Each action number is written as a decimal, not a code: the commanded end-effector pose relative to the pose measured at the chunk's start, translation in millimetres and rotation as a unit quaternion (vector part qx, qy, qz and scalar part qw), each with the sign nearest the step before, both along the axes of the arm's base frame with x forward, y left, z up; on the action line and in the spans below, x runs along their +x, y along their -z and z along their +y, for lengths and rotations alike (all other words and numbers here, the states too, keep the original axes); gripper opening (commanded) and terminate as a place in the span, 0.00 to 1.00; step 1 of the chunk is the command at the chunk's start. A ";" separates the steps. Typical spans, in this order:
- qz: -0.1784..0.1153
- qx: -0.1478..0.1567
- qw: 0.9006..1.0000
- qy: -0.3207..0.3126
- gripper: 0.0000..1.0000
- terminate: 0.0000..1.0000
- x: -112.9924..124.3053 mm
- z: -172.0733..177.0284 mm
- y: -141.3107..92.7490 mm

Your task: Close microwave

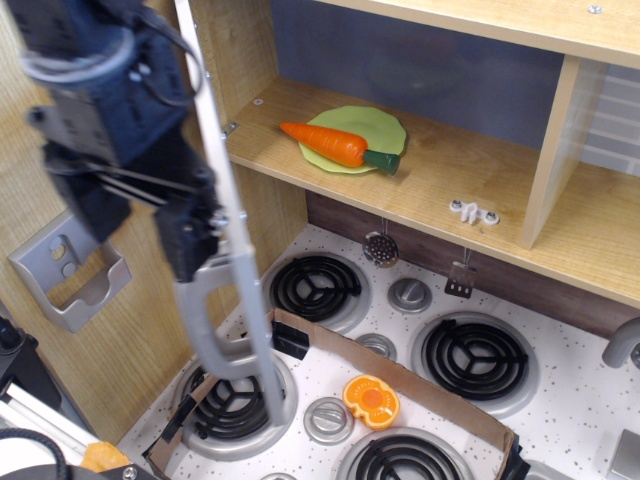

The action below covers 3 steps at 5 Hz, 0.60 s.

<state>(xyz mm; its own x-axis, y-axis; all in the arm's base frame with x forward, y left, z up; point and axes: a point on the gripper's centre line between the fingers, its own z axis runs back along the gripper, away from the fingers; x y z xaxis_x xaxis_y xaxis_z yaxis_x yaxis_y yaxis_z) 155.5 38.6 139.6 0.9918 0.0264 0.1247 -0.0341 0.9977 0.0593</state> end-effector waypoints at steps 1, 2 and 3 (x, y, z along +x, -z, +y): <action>-0.020 0.006 1.000 0.023 1.00 0.00 33.8 -22.7 -2.6; -0.024 0.005 0.999 0.033 1.00 0.00 50.4 -32.2 -1.6; -0.018 -0.003 0.999 0.042 1.00 0.00 63.0 -39.2 0.7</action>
<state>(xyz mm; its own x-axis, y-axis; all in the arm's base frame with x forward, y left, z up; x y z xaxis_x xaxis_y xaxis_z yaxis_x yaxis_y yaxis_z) 220.4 0.9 135.5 0.9861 -0.0651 0.1530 0.0585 0.9972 0.0472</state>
